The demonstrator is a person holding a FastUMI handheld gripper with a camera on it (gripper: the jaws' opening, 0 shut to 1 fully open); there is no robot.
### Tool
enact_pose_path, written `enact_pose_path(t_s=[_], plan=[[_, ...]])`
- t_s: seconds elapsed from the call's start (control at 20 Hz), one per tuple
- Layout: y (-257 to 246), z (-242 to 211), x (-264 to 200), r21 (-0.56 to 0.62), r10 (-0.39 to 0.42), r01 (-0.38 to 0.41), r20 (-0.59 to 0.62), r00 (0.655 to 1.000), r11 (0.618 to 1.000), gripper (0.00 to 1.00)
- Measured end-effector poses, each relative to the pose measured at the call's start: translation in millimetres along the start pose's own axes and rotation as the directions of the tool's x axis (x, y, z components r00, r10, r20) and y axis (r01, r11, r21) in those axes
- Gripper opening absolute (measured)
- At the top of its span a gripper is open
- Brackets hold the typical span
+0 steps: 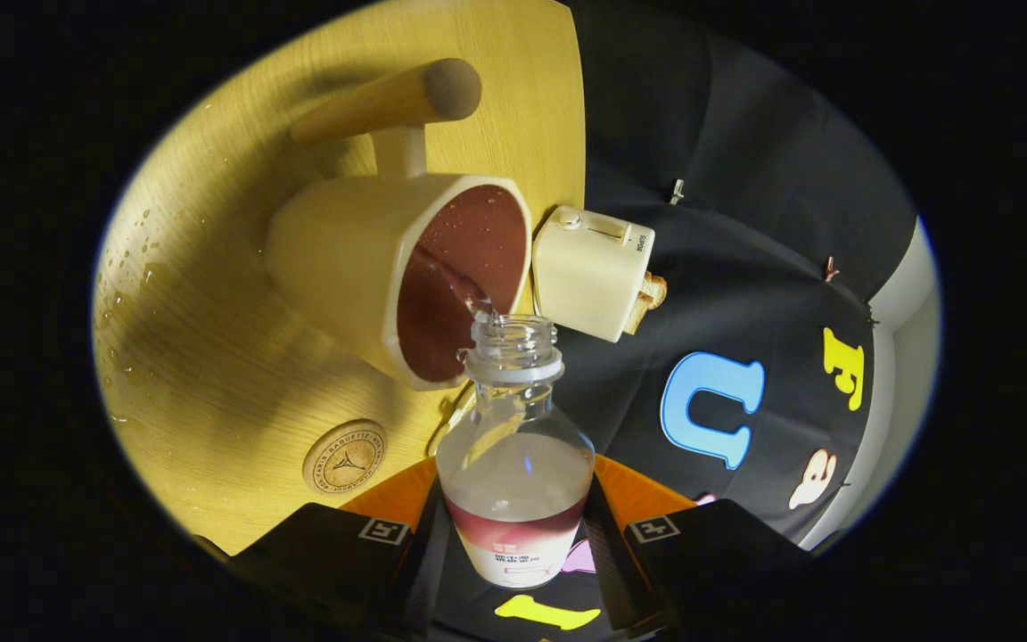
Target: Take the bottle from table, then pour the juice into the cup, finally place the bottle on the coaster
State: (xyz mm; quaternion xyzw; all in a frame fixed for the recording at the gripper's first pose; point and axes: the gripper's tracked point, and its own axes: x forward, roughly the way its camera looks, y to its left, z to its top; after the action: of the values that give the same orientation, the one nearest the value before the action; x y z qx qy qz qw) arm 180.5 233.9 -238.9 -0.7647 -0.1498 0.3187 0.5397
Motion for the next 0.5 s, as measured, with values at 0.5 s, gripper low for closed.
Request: enact_pose_path(t_s=[0.5], plan=[[-7.4, -6.5, -0.3, -0.068, -0.004, 0.005, 0.013, 1.000, 0.998, 0.74]])
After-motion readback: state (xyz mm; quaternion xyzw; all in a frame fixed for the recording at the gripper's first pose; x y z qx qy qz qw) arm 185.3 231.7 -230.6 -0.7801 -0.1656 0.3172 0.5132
